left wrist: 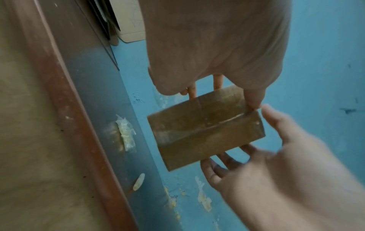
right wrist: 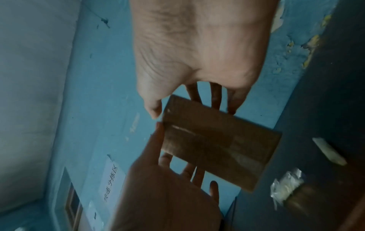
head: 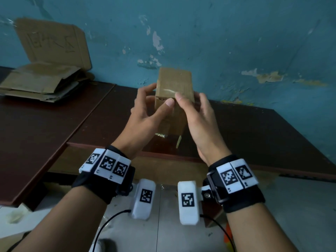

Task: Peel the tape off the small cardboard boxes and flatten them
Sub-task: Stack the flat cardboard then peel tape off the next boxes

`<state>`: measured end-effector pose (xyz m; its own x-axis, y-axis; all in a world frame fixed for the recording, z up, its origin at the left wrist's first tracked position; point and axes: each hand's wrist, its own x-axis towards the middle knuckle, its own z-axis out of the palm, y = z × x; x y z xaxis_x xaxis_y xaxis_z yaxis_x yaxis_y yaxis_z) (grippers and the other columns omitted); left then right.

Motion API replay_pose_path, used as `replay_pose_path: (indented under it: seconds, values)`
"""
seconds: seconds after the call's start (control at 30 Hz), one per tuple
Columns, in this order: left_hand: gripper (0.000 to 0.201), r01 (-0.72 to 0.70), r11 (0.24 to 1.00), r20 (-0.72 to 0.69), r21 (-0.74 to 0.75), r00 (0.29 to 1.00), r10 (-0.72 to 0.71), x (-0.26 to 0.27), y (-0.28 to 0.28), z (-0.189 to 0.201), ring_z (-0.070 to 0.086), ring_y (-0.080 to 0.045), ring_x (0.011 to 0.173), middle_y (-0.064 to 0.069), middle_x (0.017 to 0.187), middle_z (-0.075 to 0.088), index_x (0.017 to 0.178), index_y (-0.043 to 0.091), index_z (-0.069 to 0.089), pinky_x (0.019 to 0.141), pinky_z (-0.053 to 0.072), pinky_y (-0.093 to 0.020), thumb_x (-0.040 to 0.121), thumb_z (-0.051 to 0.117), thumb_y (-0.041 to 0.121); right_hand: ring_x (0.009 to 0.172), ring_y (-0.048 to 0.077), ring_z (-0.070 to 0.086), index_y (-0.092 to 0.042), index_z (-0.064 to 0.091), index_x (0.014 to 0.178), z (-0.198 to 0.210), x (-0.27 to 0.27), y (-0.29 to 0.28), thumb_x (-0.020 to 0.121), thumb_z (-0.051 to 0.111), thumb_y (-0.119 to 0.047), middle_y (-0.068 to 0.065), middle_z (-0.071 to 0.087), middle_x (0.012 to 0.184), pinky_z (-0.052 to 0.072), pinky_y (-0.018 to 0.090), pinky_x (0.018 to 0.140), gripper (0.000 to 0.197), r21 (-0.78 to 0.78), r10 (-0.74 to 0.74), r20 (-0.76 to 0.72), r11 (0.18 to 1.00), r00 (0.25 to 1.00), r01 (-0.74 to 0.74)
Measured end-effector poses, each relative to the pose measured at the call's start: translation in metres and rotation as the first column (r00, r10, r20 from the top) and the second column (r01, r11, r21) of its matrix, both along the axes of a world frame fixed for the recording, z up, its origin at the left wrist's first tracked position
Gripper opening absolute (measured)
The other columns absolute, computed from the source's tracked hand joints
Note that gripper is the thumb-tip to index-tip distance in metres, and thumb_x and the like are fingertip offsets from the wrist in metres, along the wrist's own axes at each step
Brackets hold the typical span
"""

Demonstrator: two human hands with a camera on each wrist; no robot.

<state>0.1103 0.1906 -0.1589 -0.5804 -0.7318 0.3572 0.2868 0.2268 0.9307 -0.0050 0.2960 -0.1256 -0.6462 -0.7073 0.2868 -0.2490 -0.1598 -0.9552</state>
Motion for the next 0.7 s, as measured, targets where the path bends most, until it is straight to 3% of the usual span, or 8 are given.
replay_pose_path:
  seconds: [0.07,0.2,0.27,0.33,0.43,0.5,0.6,0.7]
  values:
    - [0.067,-0.012,0.999,-0.009,0.031,1.000,0.012,-0.003,0.006,-0.002,0.064,-0.028,0.134,-0.006,0.142,0.059,0.140,0.046,0.045,0.101,0.061,-0.057,0.085,0.077,0.067,0.119,0.015,0.073,-0.028,0.061,0.126,-0.002,0.005,-0.005,0.082,0.075,-0.072,0.009,0.067,0.137,0.065,0.036,0.092,0.064,-0.034,0.004,0.043,0.999,0.999,-0.003]
    - [0.069,0.069,0.982,-0.123,0.177,0.991,-0.047,-0.011,0.016,-0.003,0.069,-0.018,0.128,-0.010,0.146,0.056,0.136,0.029,0.037,0.103,0.059,-0.047,0.085,0.076,0.054,0.114,0.013,0.070,-0.021,0.044,0.121,-0.003,0.009,-0.008,0.101,0.067,-0.060,0.005,0.065,0.128,0.059,0.035,0.092,0.050,-0.022,0.024,0.131,1.000,0.991,-0.021]
    - [0.068,0.039,0.980,-0.145,0.197,0.989,-0.010,-0.012,0.018,-0.003,0.070,-0.018,0.125,-0.008,0.140,0.062,0.133,0.026,0.039,0.104,0.058,-0.050,0.085,0.068,0.064,0.113,0.013,0.068,-0.023,0.042,0.117,-0.006,0.012,-0.010,0.097,0.067,-0.060,0.003,0.065,0.123,0.057,0.036,0.094,0.048,-0.026,-0.002,0.124,1.000,0.992,0.005]
    - [0.066,-0.006,0.978,-0.146,0.208,0.989,0.037,-0.012,0.020,-0.001,0.071,-0.023,0.124,-0.009,0.134,0.067,0.129,0.025,0.042,0.111,0.055,-0.056,0.087,0.058,0.073,0.108,0.009,0.067,-0.023,0.042,0.119,-0.010,0.016,-0.013,0.104,0.067,-0.055,-0.001,0.065,0.119,0.052,0.032,0.091,0.043,-0.031,-0.020,0.125,0.999,0.992,0.024]
    - [0.052,-0.047,0.968,-0.122,0.248,0.989,0.079,-0.015,0.023,-0.002,0.072,-0.020,0.123,-0.005,0.131,0.070,0.123,0.027,0.044,0.112,0.054,-0.056,0.096,0.052,0.071,0.099,-0.002,0.070,-0.021,0.044,0.130,-0.015,0.018,-0.013,0.105,0.066,-0.053,-0.006,0.066,0.120,0.054,0.021,0.082,0.046,-0.015,-0.016,0.113,1.000,0.993,0.018]
    - [0.042,-0.024,0.960,-0.115,0.279,0.992,0.058,-0.016,0.022,-0.005,0.073,-0.019,0.122,-0.002,0.131,0.069,0.125,0.031,0.045,0.108,0.057,-0.054,0.098,0.054,0.061,0.094,-0.011,0.070,-0.021,0.046,0.135,-0.018,0.016,-0.015,0.105,0.068,-0.051,-0.008,0.068,0.122,0.056,0.015,0.076,0.048,-0.012,-0.030,0.092,0.999,0.995,0.031]
    - [0.043,0.048,0.945,-0.141,0.323,0.990,-0.002,-0.017,0.020,-0.007,0.076,-0.016,0.118,-0.001,0.129,0.071,0.138,0.033,0.047,0.095,0.061,-0.045,0.099,0.054,0.050,0.091,-0.015,0.069,-0.019,0.047,0.140,-0.019,0.011,-0.015,0.107,0.068,-0.041,-0.007,0.067,0.122,0.056,0.014,0.074,0.045,0.034,-0.026,0.079,0.999,0.997,0.024]
    - [0.047,0.117,0.946,-0.145,0.302,0.987,-0.076,-0.015,0.020,-0.009,0.073,-0.019,0.124,-0.002,0.136,0.070,0.146,0.035,0.047,0.101,0.060,-0.050,0.101,0.054,0.047,0.081,-0.019,0.067,-0.017,0.047,0.139,-0.024,0.004,-0.015,0.108,0.067,-0.035,-0.005,0.066,0.118,0.053,0.007,0.065,0.041,0.055,0.002,0.111,0.998,0.994,-0.008]
